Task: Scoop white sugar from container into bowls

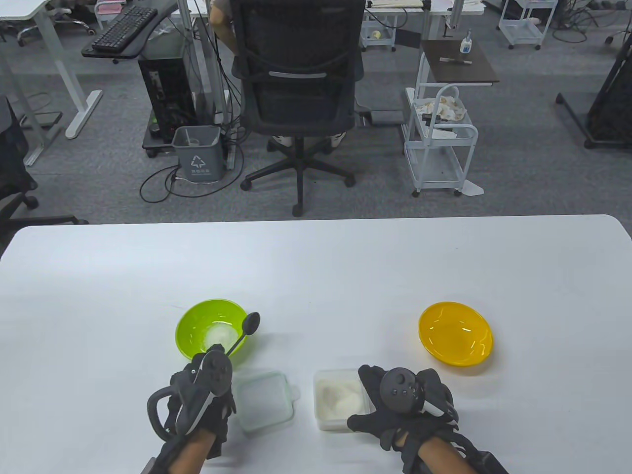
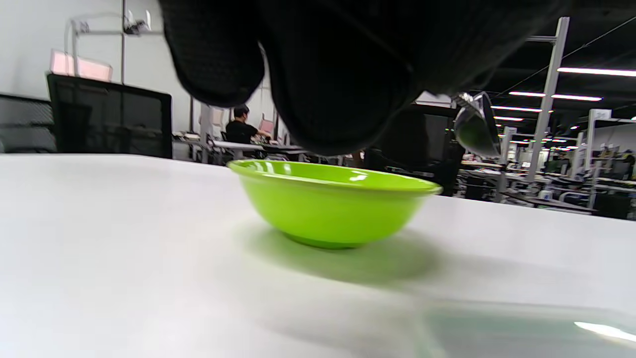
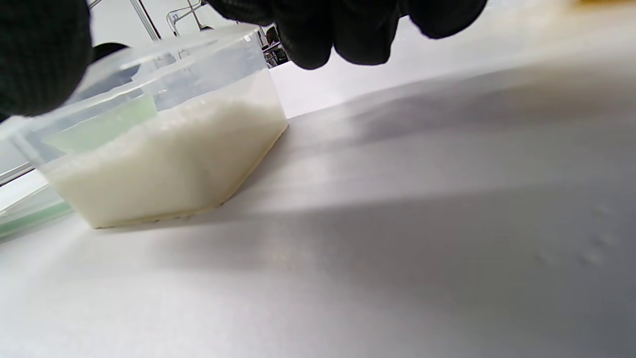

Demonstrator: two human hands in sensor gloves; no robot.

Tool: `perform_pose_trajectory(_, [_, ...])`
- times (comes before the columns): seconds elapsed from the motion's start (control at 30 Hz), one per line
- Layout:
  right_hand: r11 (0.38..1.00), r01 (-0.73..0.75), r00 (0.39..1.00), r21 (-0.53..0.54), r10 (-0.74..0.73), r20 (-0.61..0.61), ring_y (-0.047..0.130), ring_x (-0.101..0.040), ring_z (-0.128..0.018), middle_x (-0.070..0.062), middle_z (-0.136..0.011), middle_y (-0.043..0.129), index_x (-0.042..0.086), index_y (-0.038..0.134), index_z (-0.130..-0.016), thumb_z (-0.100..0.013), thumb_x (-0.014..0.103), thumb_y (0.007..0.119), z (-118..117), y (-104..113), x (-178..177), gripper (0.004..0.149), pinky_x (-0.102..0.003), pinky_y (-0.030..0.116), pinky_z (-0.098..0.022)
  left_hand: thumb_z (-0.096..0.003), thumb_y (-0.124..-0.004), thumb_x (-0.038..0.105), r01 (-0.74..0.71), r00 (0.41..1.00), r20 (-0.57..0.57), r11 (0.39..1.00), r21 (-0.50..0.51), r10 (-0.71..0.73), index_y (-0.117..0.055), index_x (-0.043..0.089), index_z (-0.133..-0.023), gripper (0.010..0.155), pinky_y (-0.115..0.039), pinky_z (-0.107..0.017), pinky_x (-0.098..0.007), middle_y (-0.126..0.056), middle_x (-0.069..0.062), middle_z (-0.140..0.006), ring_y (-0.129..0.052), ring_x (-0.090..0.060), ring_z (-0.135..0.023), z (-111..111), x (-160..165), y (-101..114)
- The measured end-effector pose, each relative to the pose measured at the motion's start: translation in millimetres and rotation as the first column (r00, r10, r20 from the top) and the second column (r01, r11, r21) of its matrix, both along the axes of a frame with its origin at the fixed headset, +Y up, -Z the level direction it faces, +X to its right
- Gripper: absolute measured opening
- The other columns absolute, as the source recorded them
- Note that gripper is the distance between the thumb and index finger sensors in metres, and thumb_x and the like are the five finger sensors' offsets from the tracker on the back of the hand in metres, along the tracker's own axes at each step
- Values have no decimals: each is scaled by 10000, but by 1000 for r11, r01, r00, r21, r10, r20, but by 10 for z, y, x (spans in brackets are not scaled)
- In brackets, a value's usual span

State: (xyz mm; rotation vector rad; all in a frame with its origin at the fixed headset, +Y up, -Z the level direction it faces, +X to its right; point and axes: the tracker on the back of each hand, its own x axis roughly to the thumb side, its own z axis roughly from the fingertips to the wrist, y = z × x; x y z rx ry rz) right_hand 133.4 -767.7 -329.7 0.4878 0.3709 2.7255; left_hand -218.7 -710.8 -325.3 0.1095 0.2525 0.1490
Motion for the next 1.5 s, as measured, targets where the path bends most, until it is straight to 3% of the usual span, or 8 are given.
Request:
perform_pose_trajectory(0.23, [993,60,994,104,-69,82,620,-433,-1046,-181,-1137,548,243,504,-1088,-431,639,793,35,127,18,820,-606,504,-745,-450,-762,486,-195,972,117,978,-80,203,-726,378,-938,501,-843,-595,-379,-888,146,-803,-1035,0,-513,13,391,93])
perform_pose_trajectory(0.43, [909,299,930,292,-346,125,887,-402,-847,-166,-987,822,238,731,-989,-476,557,750,190,371,19,604,-545,668,-660,-490,-685,464,-402,857,241,884,-240,455,-644,398,-989,505,-807,-653,-375,-823,166,-876,-1008,15,-615,68,746,18])
perform_pose_trajectory(0.57, [852,448,860,272,-493,128,982,-373,-712,-159,-879,924,209,800,-934,-492,509,745,264,423,-46,537,-511,738,-591,-509,-648,436,-523,727,279,769,-366,627,-598,395,-1016,510,-783,-685,-383,-785,167,-914,-988,19,-674,153,891,-111])
perform_pose_trajectory(0.77, [819,551,798,162,-573,187,1021,-349,-638,-162,-822,959,175,812,-913,-493,509,750,266,327,-134,541,-492,770,-552,-516,-657,443,-520,660,317,719,-462,681,-594,382,-1014,505,-789,-692,-370,-790,179,-921,-1005,29,-714,244,1081,-182])
perform_pose_trajectory(0.9, [782,609,738,130,-619,267,1044,-312,-560,-133,-744,1001,197,855,-864,-490,477,794,251,272,-118,471,-467,791,-519,-507,-710,470,-480,653,367,737,-476,663,-645,381,-986,491,-804,-680,-359,-852,213,-887,-1041,10,-735,288,1189,-195])
perform_pose_trajectory(1.1, [814,556,772,170,-581,259,1058,-279,-506,-111,-695,1017,201,868,-837,-477,452,839,269,261,-133,440,-443,810,-494,-481,-760,474,-380,737,459,865,-327,497,-730,343,-933,472,-838,-644,-349,-930,211,-830,-1086,13,-671,346,1270,-134])
perform_pose_trajectory(1.23, [805,564,760,185,-594,264,1058,-271,-494,-96,-679,1019,213,867,-824,-488,433,825,251,312,-63,405,-442,812,-487,-485,-723,559,-378,709,516,877,-298,481,-730,413,-970,506,-739,-726,-435,-891,213,-921,-1002,-86,-832,349,1243,-106])
perform_pose_trajectory(1.5, [843,504,795,189,-538,281,1039,-331,-516,-141,-696,989,190,831,-837,-499,384,773,197,427,129,394,-488,790,-485,-412,-732,672,-219,811,525,966,-137,258,-555,398,-1102,763,-593,-799,-529,-606,73,-1169,-776,-209,-1054,237,1051,-171])
